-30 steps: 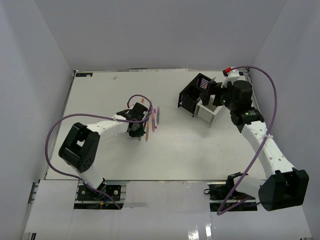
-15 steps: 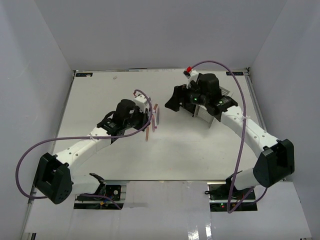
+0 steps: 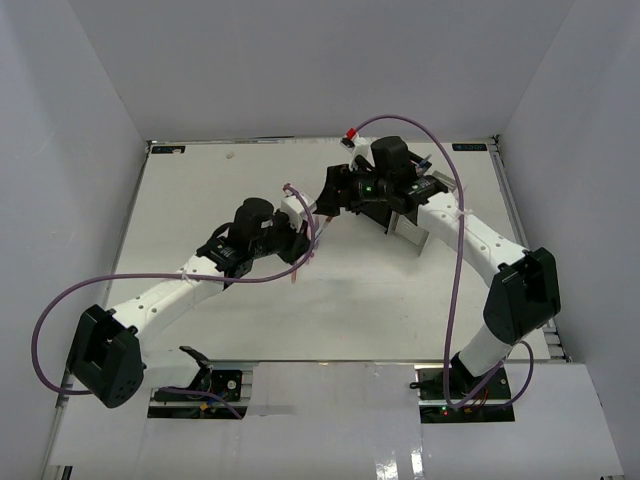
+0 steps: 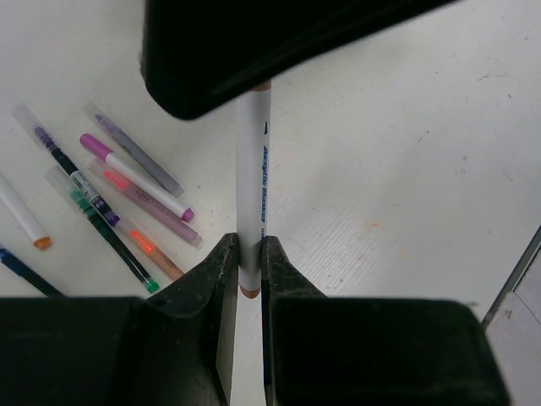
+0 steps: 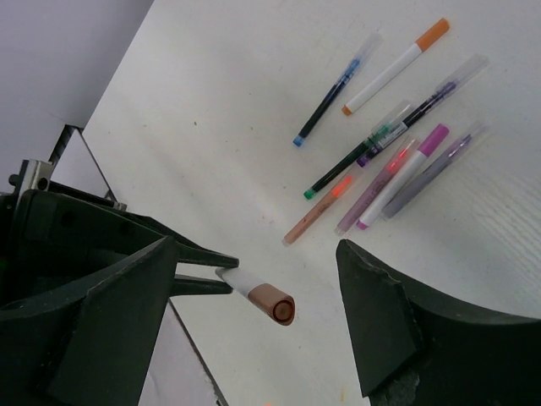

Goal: Sort the stationery into containers
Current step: Place the pen in the storage box.

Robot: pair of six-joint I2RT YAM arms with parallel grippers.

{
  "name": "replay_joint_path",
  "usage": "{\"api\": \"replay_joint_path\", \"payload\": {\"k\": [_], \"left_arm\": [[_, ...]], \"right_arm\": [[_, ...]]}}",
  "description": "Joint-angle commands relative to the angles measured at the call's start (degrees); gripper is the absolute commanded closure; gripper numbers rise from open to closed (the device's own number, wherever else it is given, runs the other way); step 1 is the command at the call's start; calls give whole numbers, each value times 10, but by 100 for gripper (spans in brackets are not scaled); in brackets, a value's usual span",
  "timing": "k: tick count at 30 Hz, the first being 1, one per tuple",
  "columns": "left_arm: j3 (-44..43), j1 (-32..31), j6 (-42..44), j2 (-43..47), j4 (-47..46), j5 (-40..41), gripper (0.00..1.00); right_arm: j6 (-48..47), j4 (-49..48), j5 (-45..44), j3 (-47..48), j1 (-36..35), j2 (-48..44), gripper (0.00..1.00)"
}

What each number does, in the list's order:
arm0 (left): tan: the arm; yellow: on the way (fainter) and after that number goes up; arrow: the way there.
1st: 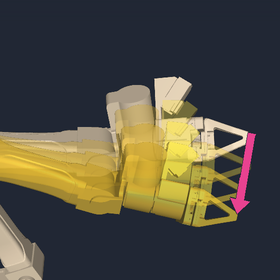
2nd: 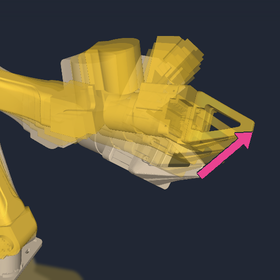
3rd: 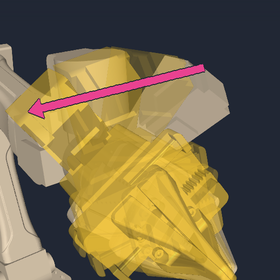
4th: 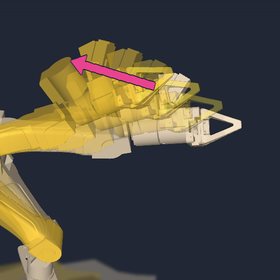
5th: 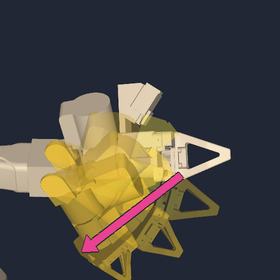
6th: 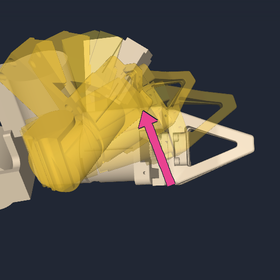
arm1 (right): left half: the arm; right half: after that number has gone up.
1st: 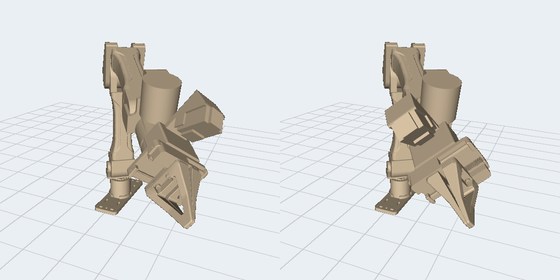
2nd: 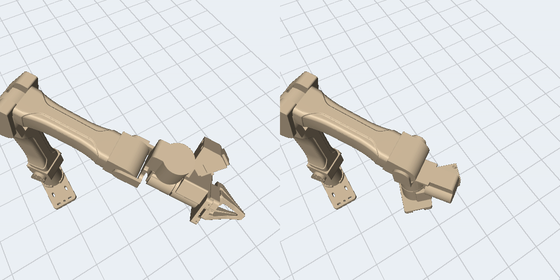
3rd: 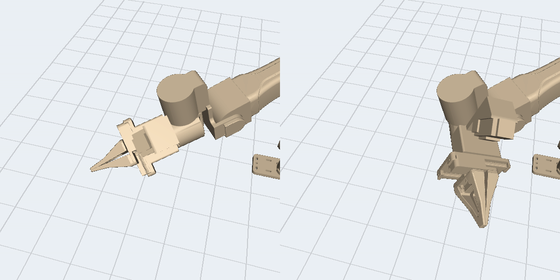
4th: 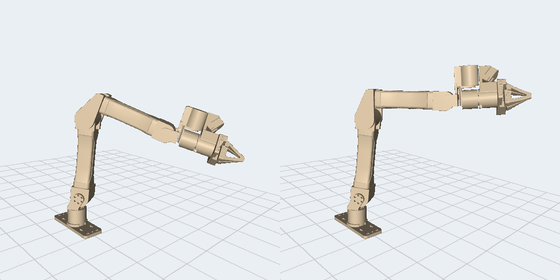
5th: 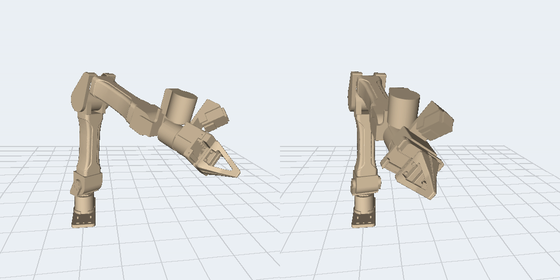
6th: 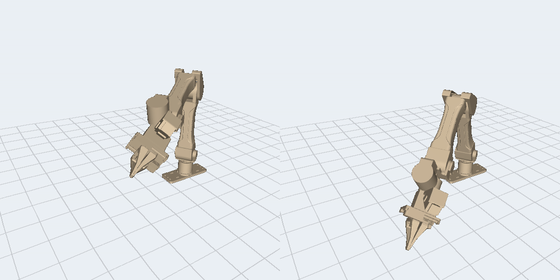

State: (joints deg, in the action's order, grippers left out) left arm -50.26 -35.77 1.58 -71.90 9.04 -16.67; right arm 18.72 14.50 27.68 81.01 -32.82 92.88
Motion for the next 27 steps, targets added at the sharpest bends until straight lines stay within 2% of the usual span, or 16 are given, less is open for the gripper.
{"api": "replay_joint_path", "payload": {"k": [1, 10, 16, 17, 19, 21, 22, 24, 25, 27], "left_arm": [[-16, -3, 8, 18, -36, -3, 91], [-16, -3, -29, 13, -70, 15, 92], [-18, -3, -34, 8, -76, 7, 91], [-17, -3, -33, 8, -76, 7, 90], [-15, -3, -34, 7, -76, 8, 85], [-12, -3, -38, 6, -75, 16, 76], [-11, -3, -40, 5, -75, 22, 61], [-4, -3, -57, 4, -73, 52, 41], [-2, -3, -66, 3, -71, 67, 26], [0, -3, -80, -2, -60, 114, 15]], "right_arm": [[4, 18, 21, 24, -7, 2, 18], [4, 18, 26, 2, -8, -8, 41], [-1, 18, 12, 2, -8, -12, 71], [-3, 18, 5, 1, -8, -14, 80], [-4, 18, -5, 0, -7, -17, 87], [-9, 18, -18, -2, -1, -27, 92], [-11, 18, -25, -4, 4, -31, 92], [-24, 18, -54, -9, 22, -49, 92], [-28, 18, -69, -13, 32, -56, 92], [-47, 18, -115, -23, 66, -81, 92]]}}
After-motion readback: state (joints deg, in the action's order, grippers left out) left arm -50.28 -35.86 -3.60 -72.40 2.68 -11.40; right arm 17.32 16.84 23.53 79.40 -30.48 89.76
